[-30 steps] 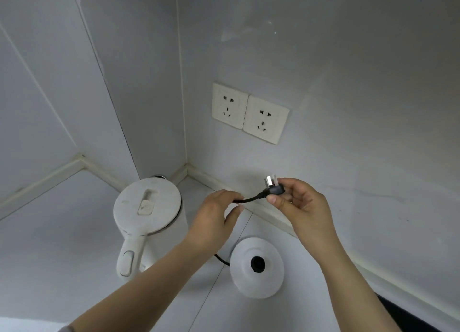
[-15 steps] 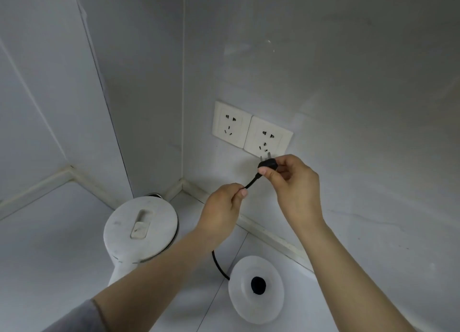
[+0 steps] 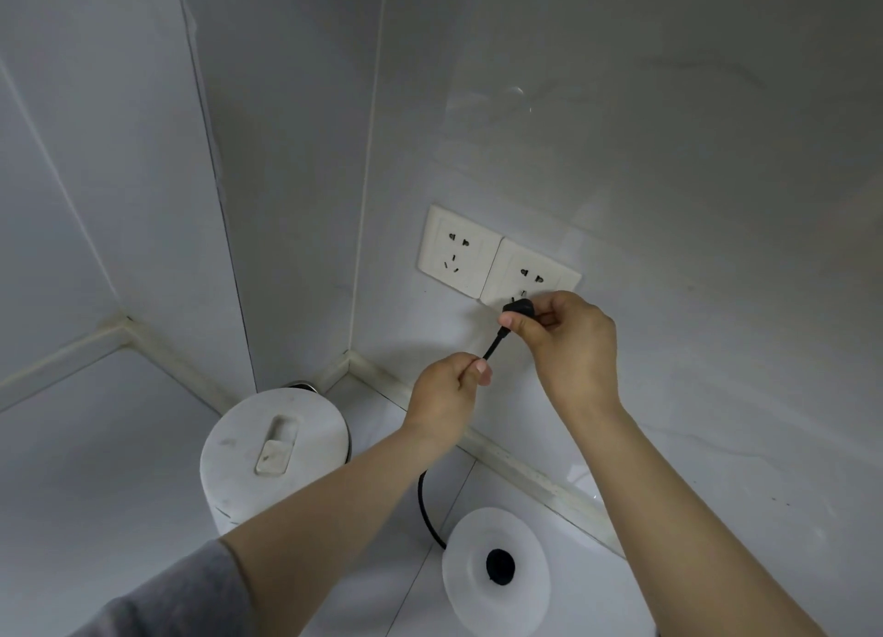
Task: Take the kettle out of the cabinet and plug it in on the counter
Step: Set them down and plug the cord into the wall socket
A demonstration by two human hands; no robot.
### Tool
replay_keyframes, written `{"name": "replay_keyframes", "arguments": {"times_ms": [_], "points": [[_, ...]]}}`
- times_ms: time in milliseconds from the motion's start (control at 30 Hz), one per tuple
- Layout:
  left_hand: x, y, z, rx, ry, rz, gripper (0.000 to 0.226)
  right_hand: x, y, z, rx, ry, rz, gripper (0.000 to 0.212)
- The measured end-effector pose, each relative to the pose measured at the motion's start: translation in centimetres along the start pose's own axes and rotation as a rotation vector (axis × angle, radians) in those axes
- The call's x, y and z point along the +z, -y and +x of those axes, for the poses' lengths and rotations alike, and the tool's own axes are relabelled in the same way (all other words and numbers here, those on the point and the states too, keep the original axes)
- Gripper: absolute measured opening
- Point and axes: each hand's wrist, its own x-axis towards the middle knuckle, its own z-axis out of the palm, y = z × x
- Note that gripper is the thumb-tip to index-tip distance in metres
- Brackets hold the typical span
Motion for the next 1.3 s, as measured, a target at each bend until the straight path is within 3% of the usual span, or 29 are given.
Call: {"name": "replay_keyframes", "arguments": {"times_ms": [467,700,1000,1300], "points": [[0.6,0.5,0.4,-0.024,0.036,-0.062,0.033,0.5,-0.1,0.3,0.002,0.000,-0.071,0.026],[1.0,0.4,0.2,-0.037,0.063,-0.113,0.034,-0.6,-0.2,0.3,0.026,0.077,-0.030,0.017],[1.1,0.7,0.0,-0.040,0.062,-0.173,0.032,-0.1,0.2,-0.8,0.093,-0.044,0.073,0.005],[0.8,0.8,0.2,-0.036,0.082,-0.198,0.030,1.0,-0.4,-1.9,0.100,-0.179,0.179,0.008]]}}
